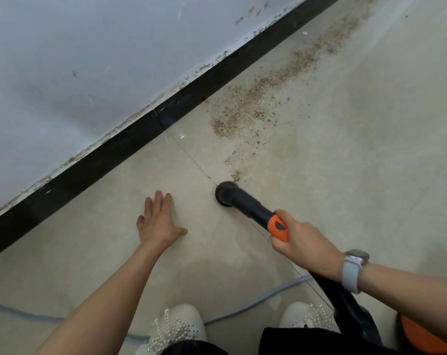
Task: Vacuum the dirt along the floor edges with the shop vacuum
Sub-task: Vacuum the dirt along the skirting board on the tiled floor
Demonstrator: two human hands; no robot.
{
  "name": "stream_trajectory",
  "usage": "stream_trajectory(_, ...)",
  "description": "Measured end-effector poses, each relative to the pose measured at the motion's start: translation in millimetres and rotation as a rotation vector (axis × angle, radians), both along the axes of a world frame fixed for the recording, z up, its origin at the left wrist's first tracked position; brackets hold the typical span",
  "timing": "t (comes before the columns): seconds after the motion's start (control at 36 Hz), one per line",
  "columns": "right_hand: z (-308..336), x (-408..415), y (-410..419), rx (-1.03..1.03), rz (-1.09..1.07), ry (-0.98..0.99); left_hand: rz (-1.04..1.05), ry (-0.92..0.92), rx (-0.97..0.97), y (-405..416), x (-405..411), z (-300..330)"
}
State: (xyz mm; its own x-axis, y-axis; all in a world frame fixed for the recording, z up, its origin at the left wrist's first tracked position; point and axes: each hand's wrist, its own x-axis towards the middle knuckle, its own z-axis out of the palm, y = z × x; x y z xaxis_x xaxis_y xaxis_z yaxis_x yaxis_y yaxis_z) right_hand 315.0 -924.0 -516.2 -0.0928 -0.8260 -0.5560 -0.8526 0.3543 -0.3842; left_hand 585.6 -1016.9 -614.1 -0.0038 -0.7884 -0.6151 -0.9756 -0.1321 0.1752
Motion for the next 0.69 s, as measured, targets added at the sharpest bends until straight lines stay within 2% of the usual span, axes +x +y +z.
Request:
stream_trajectory(0.08,-6.8,1.3,-27.6,-0.062,-0.071,0.013,-0.006,0.004,-0.010,1.2,1.9,-1.6)
stream_trajectory(0.19,-7.9,4.9,-52.0,-0.071,-0.049,0.008,-0.007,0.003,-0.011,1.0,1.8,-1.2)
stream_trajectory(0.44,-3.4,3.0,2.7,-0.022,-0.089,-0.024,0.003,0.015,-0.024,2.2,1.5,-2.3)
stream_trajectory(0.69,-11.3,61.7,16.8,0.006,0.193,-0.058,0.014,0.012,-0.043,0.8,-0.4,-3.1)
